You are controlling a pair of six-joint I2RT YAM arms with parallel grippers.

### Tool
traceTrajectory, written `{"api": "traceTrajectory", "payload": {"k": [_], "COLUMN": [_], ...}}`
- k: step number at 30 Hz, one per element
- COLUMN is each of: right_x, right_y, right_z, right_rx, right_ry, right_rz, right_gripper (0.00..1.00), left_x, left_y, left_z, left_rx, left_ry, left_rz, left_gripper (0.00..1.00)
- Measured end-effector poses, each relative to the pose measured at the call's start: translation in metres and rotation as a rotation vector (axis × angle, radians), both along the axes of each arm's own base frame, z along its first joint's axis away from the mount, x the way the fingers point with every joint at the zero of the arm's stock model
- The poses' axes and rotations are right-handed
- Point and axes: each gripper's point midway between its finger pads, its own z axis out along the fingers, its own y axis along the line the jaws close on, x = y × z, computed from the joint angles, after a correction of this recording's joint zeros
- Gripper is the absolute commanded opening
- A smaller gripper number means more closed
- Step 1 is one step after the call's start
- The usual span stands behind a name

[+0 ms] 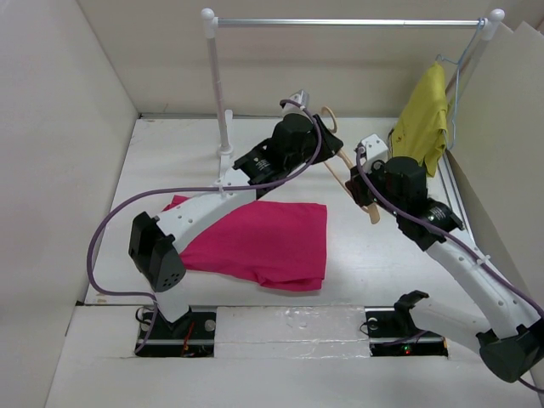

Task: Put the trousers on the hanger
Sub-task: Pick up the hanger from the clothesline.

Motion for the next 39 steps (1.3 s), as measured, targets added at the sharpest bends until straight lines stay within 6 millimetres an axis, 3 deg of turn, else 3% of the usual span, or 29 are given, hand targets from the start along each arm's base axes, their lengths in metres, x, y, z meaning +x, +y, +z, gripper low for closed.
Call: {"api": "traceTrajectory", "payload": {"k": [3, 7, 9, 11, 12, 14, 15, 16, 18, 20, 23, 25, 31, 37, 39], "right_x": [-0.001, -0.006, -0.009, -0.012, -0.013, -0.018, -0.019, -0.022, -0.035, -0.056, -0.078, -0.091, -0.121, -0.132, -0.131], "right_y": [0.002, 0.006, 0.009, 0.011, 0.011, 0.014, 0.015, 0.016, 0.028, 0.040, 0.037, 0.030, 0.023, 0.017, 0.015], "right_z": [-0.002, -0.009, -0.014, -0.021, -0.024, -0.032, -0.034, -0.037, -0.040, -0.039, -0.030, -0.024, -0.032, -0.058, -0.055], "right_rx": [-0.008, -0.029, -0.031, -0.034, -0.035, -0.035, -0.032, -0.027, -0.017, -0.004, 0.029, 0.055, 0.088, 0.106, 0.123], "right_ry": [-0.002, -0.002, 0.010, 0.023, 0.028, 0.051, 0.057, 0.068, 0.096, 0.117, 0.127, 0.130, 0.188, 0.251, 0.248], "right_rz": [-0.024, -0.049, -0.055, -0.066, -0.073, -0.084, -0.088, -0.101, -0.047, 0.040, 0.099, 0.126, 0.215, 0.213, 0.197], "right_gripper": [0.00, 0.00, 0.00, 0.00, 0.02, 0.17, 0.44, 0.45, 0.64, 0.72, 0.81, 0.82, 0.77, 0.29, 0.25], "left_x": [0.000, -0.001, -0.002, -0.004, -0.004, -0.005, -0.005, -0.006, -0.009, -0.015, -0.033, -0.048, -0.100, -0.138, -0.144], "left_y": [0.000, 0.000, 0.000, -0.001, 0.000, -0.002, -0.003, -0.003, -0.004, -0.002, 0.009, 0.017, 0.020, 0.016, 0.012], "left_z": [-0.002, -0.012, -0.018, -0.025, -0.030, -0.036, -0.038, -0.041, -0.048, -0.061, -0.091, -0.111, -0.129, -0.135, -0.132], "left_rx": [-0.004, 0.014, 0.024, 0.033, 0.041, 0.008, -0.008, -0.016, -0.028, -0.017, -0.010, -0.010, -0.100, -0.258, -0.302], "left_ry": [0.006, 0.019, 0.029, 0.038, 0.044, 0.077, 0.087, 0.102, 0.105, 0.107, 0.152, 0.193, 0.247, 0.286, 0.294], "left_rz": [0.001, 0.000, -0.008, -0.011, -0.011, -0.007, -0.003, 0.002, -0.006, -0.022, -0.047, -0.068, -0.135, -0.215, -0.233], "left_gripper": [0.21, 0.34, 0.35, 0.25, 0.05, 0.00, 0.00, 0.00, 0.00, 0.00, 0.00, 0.00, 0.00, 0.00, 0.00]}}
